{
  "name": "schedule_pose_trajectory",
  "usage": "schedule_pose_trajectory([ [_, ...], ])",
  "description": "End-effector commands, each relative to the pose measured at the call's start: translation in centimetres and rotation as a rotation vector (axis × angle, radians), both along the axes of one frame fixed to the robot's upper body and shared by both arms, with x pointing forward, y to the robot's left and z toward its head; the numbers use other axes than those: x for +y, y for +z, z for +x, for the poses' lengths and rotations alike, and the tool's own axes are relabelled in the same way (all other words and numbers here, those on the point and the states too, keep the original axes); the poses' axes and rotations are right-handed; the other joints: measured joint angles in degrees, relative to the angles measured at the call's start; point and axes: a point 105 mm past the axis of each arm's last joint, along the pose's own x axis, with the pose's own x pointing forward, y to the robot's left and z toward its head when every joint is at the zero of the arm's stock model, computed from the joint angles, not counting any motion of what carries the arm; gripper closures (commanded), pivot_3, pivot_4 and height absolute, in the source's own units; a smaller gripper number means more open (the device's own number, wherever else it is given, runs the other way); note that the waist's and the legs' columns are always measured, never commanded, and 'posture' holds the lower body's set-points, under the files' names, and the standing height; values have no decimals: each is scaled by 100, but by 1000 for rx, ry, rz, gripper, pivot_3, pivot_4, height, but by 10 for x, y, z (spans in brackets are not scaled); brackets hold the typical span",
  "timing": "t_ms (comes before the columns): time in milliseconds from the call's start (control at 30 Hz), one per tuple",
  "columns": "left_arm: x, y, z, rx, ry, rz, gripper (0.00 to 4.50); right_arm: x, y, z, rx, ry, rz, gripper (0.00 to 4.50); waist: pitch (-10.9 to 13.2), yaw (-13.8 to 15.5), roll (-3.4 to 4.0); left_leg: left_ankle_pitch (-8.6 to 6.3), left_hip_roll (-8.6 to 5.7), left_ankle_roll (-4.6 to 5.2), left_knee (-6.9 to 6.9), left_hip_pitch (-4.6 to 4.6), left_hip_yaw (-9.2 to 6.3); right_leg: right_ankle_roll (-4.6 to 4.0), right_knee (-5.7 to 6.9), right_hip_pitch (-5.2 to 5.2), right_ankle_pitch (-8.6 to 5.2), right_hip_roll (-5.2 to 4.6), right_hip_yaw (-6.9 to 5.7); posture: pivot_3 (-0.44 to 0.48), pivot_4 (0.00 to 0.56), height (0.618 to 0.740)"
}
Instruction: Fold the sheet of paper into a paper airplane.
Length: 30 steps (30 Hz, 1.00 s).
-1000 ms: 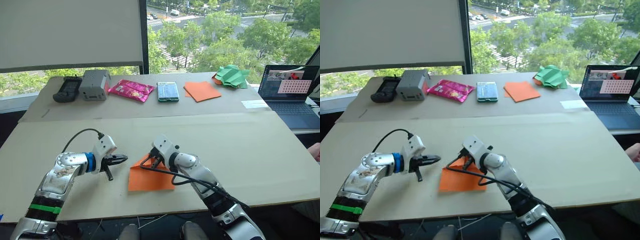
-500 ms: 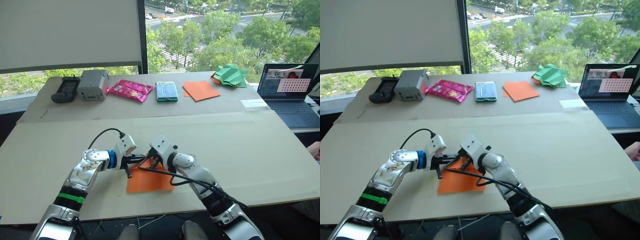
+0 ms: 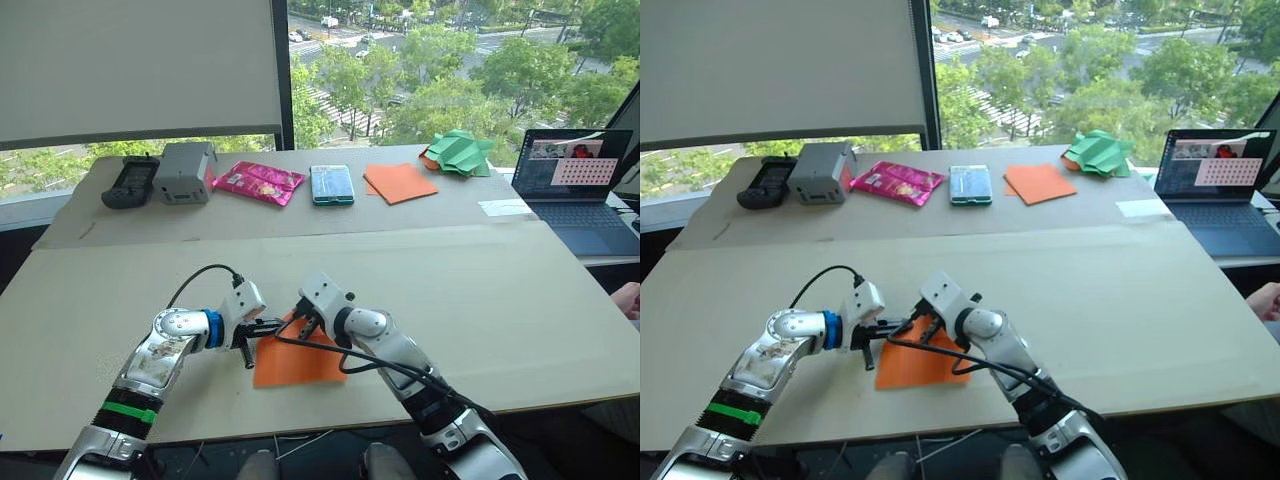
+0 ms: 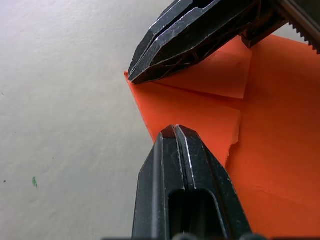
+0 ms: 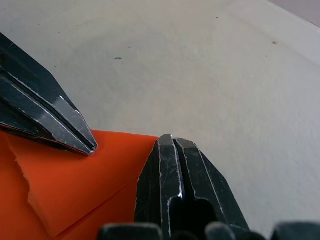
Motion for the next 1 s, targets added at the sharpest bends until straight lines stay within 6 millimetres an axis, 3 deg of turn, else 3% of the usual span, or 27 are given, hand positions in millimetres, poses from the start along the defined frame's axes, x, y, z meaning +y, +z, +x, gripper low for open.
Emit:
schedule_pose_trajectory([
  [33,14,-29,-17,137,48,35,4476,1,-8,-4,32,7,-17,4500,-1,2,2,-2,0,-3,0,1,0,0,0,0,0,0,0,0,150,706],
  [333,31,-39,-34,193,115,26,4476,2,-8,-5,33,17,-18,4500,-7,-16,9,-15,0,-25,-1,8,0,-2,0,0,-2,-1,0,0,150,706],
  [567,44,-34,-41,191,163,23,4476,3,-8,-6,35,22,-18,4500,-4,-14,23,-25,2,-41,-8,15,0,-7,0,-2,-4,-1,0,0,150,706],
  [833,32,8,-29,95,147,-65,4476,4,-8,-6,34,28,-19,4500,4,-15,22,-26,2,-42,-11,10,0,-7,0,-8,-4,-2,-1,0,150,706],
  [1000,21,49,-22,22,133,-170,4476,2,-8,-5,32,24,-23,4500,25,-2,1,-26,2,-42,-11,-3,0,-7,-1,-16,-4,-2,-2,0,150,706],
])
